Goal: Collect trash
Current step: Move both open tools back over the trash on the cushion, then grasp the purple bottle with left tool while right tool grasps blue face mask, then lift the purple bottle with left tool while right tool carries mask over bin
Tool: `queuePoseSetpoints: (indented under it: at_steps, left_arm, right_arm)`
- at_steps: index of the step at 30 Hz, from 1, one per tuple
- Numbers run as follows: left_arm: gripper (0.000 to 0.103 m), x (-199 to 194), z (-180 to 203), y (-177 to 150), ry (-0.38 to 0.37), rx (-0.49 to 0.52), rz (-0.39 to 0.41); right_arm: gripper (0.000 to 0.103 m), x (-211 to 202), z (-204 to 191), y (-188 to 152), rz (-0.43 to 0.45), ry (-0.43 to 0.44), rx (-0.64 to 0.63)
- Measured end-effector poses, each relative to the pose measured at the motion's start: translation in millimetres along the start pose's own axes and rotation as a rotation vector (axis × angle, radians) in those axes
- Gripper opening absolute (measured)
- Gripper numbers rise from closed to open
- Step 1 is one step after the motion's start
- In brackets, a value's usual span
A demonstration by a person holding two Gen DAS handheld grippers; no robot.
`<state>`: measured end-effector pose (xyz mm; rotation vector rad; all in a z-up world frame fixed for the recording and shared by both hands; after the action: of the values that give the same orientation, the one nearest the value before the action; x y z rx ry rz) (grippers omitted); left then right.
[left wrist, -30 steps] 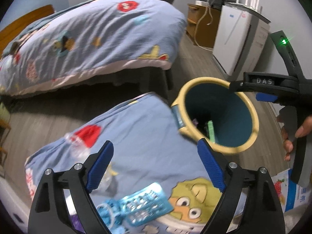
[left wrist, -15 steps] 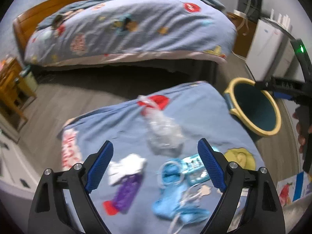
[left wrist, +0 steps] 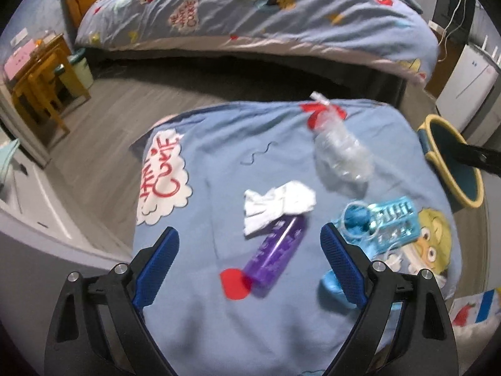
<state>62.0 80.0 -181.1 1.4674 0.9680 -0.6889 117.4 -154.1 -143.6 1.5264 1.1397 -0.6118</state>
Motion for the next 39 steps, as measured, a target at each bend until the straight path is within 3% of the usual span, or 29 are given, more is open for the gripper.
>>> queuePoseSetpoints:
  at_steps: [8,13,17,20,21,24,29,34,39]
  left_arm:
    - [0.091,19,-20,-12,0.070,-0.018,-0.055]
    - [0.091,16,-25,-11,0.067,-0.046,-0.052]
    - [0.091,17,-25,-12,0.077,-0.025,-0.053]
    - [0.091,20,-22,-15,0.071,-0.015,-0.063]
    - [0.090,20,-21,-15,0.071,-0.010,-0.066]
    - [0.089,23,-14,-17,0.061,0.018,-0.073]
    - [0.076,33,5,-20,0.016,0.066,-0.095]
    - [0.048,51,36,-30,-0.029,0.188,-0.131]
    - [0.044,67,53,-33,-0.015,0.261,-0.138]
  right_arm:
    - [0.094,7,-36,-54,-0.110,0.083,-0.053]
    - [0.073,24,-65,-94,-0.227,0.132,-0.129]
    - [0.064,41,-86,-123,-0.324,0.171,-0.180]
    - [0.037,57,-85,-138,-0.383,0.149,-0.199]
    - [0.024,59,-83,-140,-0.392,0.149,-0.191]
    - [0.012,53,-84,-134,-0.369,0.170,-0.192]
    - [0.010,24,-79,-99,-0.249,0.219,-0.148]
    - [0.010,4,-61,-66,-0.157,0.207,-0.127]
    - [0.010,0,-35,-47,-0.123,0.210,-0.045]
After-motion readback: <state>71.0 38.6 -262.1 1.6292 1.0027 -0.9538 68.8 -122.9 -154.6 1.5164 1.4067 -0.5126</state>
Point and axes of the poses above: each gripper's, at about its wrist camera, not at the fingertips, and x roughly the way its jaws point, z to its right, y to its top, the point moved 9 cm from there along x, roughly the way its jaws point, and after that the axes turned 9 degrees about y, right-handed, at the moved point
